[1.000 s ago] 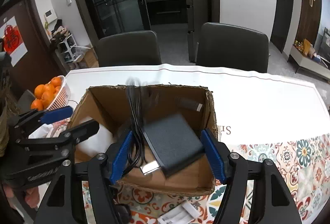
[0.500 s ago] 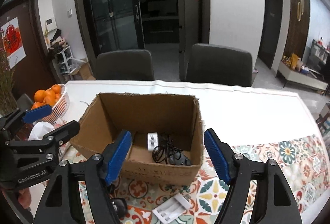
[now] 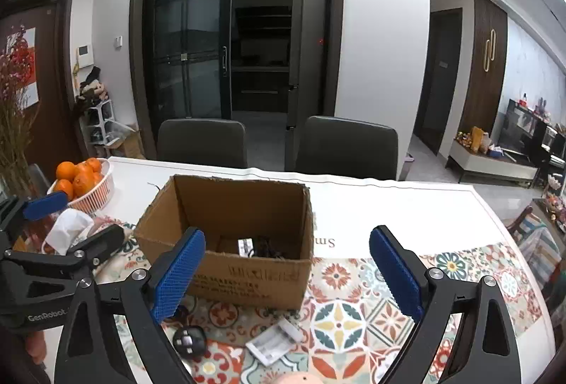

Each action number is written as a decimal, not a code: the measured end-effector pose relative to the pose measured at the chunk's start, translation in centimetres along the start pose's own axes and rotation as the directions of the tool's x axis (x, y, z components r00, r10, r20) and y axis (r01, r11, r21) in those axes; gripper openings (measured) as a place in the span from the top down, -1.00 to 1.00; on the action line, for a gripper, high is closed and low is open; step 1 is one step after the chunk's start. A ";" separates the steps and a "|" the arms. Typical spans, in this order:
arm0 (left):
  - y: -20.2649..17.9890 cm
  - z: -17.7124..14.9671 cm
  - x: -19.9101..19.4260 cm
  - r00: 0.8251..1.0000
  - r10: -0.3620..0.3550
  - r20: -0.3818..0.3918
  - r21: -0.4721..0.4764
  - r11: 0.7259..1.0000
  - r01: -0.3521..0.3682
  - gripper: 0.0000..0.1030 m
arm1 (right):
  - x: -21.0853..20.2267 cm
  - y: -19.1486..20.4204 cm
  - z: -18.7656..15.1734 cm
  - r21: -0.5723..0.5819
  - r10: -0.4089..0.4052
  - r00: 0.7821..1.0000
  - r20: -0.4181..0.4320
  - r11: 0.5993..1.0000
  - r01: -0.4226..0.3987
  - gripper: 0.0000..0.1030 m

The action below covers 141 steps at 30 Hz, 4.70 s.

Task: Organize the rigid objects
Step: 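Withdraw both open grippers from the box back toward the table items, then grasp the silver egg gadget with the left gripper while the right grasps the pink round figure, then lift and carry the silver egg and pink figure over the cardboard box with both grippers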

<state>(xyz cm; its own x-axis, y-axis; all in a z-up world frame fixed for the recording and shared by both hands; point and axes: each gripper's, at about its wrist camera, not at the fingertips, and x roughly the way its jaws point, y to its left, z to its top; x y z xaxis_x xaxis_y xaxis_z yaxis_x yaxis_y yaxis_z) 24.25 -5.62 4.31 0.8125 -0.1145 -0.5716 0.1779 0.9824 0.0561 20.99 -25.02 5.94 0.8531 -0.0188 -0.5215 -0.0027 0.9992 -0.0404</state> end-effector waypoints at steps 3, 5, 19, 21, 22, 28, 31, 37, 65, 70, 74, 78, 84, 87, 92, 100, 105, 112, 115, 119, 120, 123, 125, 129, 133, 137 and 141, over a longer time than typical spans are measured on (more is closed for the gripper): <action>-0.2 -1.0 -1.0 1.000 0.018 0.011 -0.003 1.000 -0.018 -0.97 | -0.9 0.0 -0.8 -0.001 0.008 1.000 0.003 1.000 -0.008 -0.84; -0.2 -1.7 -1.5 0.999 0.031 0.017 -0.004 1.000 -0.031 -0.99 | -1.6 0.0 -1.5 0.003 0.006 1.000 0.009 1.000 -0.006 -0.84; -2.0 -8.0 -3.2 0.998 0.056 -0.014 0.006 0.998 -0.056 -1.00 | -2.7 -1.4 -6.8 0.044 -0.006 0.998 -0.056 0.999 0.009 -0.84; -2.1 -8.9 -3.0 0.998 0.051 -0.036 0.003 0.999 -0.051 -1.00 | -2.5 -1.5 -7.8 0.041 -0.003 0.997 -0.077 0.999 0.006 -0.84; -2.2 -9.3 -2.8 0.997 0.050 -0.051 0.000 0.999 -0.050 -1.00 | -2.4 -1.5 -8.1 0.040 0.000 0.996 -0.085 0.999 0.003 -0.84; -2.8 -12.1 -1.4 0.992 0.033 -0.124 -0.006 0.999 -0.034 -1.00 | -1.5 -1.3 -11.0 0.035 0.011 0.989 -0.147 0.999 -0.006 -0.84; -3.3 -13.3 -0.5 0.987 0.017 -0.157 0.003 1.000 -0.017 -0.99 | -0.7 -1.5 -12.5 0.048 0.024 0.980 -0.195 0.999 -0.015 -0.84; -4.2 -15.5 1.5 0.977 -0.013 -0.215 0.018 1.000 0.017 -0.99 | 0.8 -2.0 -15.5 0.059 0.042 0.960 -0.277 0.998 -0.027 -0.84; -4.4 -19.3 9.8 0.892 -0.151 -0.427 -0.094 0.988 0.122 -0.26 | 8.5 -2.4 -20.0 0.099 0.089 0.883 -0.461 0.994 -0.048 -0.70; -4.4 -19.4 10.1 0.896 -0.138 -0.421 -0.088 0.990 0.112 -0.11 | 8.8 -2.3 -20.2 0.104 0.094 0.879 -0.468 0.993 -0.051 -0.47; -4.4 -19.4 10.1 0.904 -0.135 -0.405 -0.078 0.990 0.113 -0.07 | 8.8 -2.0 -20.3 0.094 0.082 0.884 -0.461 0.995 -0.043 -0.46; -4.3 -19.5 9.9 0.906 -0.141 -0.400 -0.082 0.990 0.118 -0.07 | 8.5 -2.0 -20.4 0.110 0.096 0.885 -0.455 0.993 -0.051 -0.46; -4.0 -19.2 8.9 0.916 -0.149 -0.372 -0.089 0.988 0.125 -0.06 | 7.2 -1.8 -20.1 0.123 0.101 0.897 -0.431 0.991 -0.052 -0.46; -3.8 -18.8 8.2 0.925 -0.146 -0.350 -0.089 0.989 0.122 -0.06 | 6.5 -1.7 -19.5 0.121 0.099 0.906 -0.411 0.991 -0.053 -0.46; -3.3 -17.9 6.9 0.939 -0.147 -0.312 -0.095 0.988 0.123 -0.06 | 5.3 -1.2 -18.6 0.115 0.105 0.917 -0.385 0.991 -0.065 -0.46; -2.4 -16.2 5.0 0.955 -0.157 -0.250 -0.108 0.985 0.133 -0.06 | 3.6 -0.4 -16.5 0.114 0.112 0.939 -0.326 0.990 -0.079 -0.46; -1.7 -14.9 3.7 0.968 -0.148 -0.204 -0.102 0.986 0.129 -0.06 | 2.7 0.1 -15.0 0.107 0.116 0.951 -0.285 0.990 -0.088 -0.46; -1.0 -12.7 2.2 0.983 -0.125 -0.137 -0.077 0.990 0.115 -0.07 | 1.6 0.6 -13.0 0.101 0.125 0.965 -0.230 0.989 -0.104 -0.46; -0.8 -11.7 1.6 0.987 -0.120 -0.111 -0.068 0.991 0.113 -0.07 | 1.2 0.7 -12.1 0.100 0.127 0.970 -0.207 0.989 -0.108 -0.46; -0.4 -10.1 1.1 0.990 -0.118 -0.081 -0.062 0.992 0.113 -0.06 | 0.7 1.0 -10.7 0.093 0.123 0.977 -0.172 0.990 -0.108 -0.46; -0.3 -9.9 1.1 0.990 -0.118 -0.076 -0.064 0.991 0.114 -0.07 | 0.6 1.0 -10.1 0.088 0.121 0.979 -0.161 0.990 -0.108 -0.46; -0.1 -8.8 1.1 0.991 -0.116 -0.062 -0.068 0.991 0.112 -0.07 | 0.5 1.1 -8.8 0.079 0.115 0.984 -0.138 0.991 -0.104 -0.46; 0.0 -8.3 1.0 0.991 -0.120 -0.062 -0.072 0.991 0.115 -0.07 | 0.5 1.2 -8.2 0.070 0.111 0.986 -0.125 0.992 -0.102 -0.46; 0.3 -7.1 1.0 0.991 -0.125 -0.053 -0.064 0.990 0.122 -0.06 | 0.7 1.4 -6.5 0.055 0.108 0.989 -0.099 0.993 -0.103 -0.46; 0.5 -5.6 1.3 0.991 -0.122 -0.047 -0.058 0.991 0.119 -0.07 | 0.8 1.5 -5.0 0.049 0.107 0.991 -0.076 0.993 -0.103 -0.46; 0.5 -4.1 1.9 0.992 -0.122 -0.042 -0.044 0.992 0.120 -0.07 | 1.4 1.6 -3.8 0.051 0.115 0.991 -0.069 0.992 -0.112 -0.46; 0.4 -2.5 2.5 0.993 -0.111 -0.037 -0.021 0.994 0.111 -0.07 | 2.2 1.5 -2.7 0.061 0.123 0.990 -0.071 0.991 -0.118 -0.46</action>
<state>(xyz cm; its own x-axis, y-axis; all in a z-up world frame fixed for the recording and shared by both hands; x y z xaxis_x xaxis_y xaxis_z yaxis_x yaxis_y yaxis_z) 24.93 -5.09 0.83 0.7665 -0.2177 -0.6041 0.2549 0.9667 -0.0250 21.43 -23.69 2.46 0.8074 0.1013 -0.5813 -0.0717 0.9947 0.0738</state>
